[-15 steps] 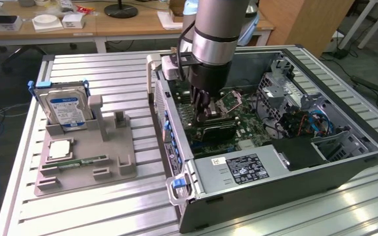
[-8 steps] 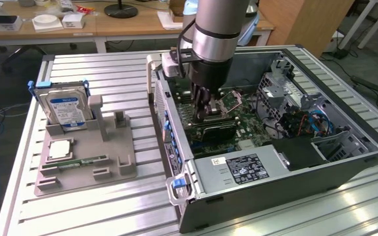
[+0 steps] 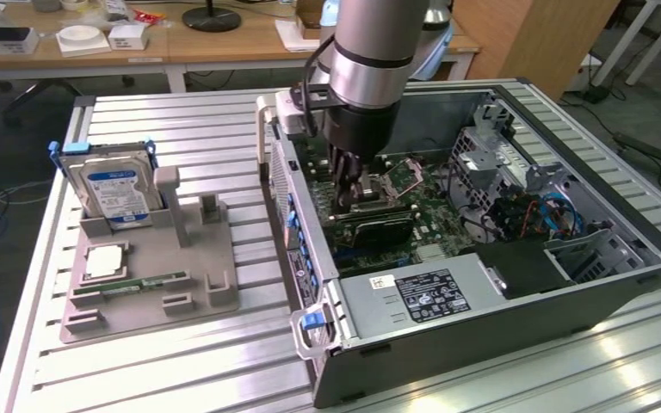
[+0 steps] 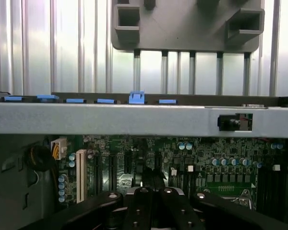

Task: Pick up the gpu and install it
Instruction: 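Press down on the gpu until it lock into place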

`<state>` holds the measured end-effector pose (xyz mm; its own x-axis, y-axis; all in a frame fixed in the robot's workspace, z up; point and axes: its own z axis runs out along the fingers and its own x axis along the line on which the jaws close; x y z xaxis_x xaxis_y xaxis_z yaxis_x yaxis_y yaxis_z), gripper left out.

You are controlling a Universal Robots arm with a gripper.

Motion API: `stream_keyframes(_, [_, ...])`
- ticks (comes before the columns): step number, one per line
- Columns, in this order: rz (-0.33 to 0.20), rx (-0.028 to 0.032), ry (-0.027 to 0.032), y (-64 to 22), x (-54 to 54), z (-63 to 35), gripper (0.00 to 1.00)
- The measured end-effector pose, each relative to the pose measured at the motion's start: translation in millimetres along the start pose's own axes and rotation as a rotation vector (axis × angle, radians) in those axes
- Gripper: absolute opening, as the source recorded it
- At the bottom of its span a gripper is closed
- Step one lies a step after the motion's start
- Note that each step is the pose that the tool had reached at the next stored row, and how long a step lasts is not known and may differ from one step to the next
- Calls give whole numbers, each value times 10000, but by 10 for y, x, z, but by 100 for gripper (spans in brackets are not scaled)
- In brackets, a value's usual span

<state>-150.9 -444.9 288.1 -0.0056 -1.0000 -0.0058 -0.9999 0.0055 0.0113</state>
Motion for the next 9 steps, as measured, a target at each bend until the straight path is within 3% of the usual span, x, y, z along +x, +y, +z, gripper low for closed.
stream_keyframes(9, [0, 7, 0, 103, -102, 2, 10])
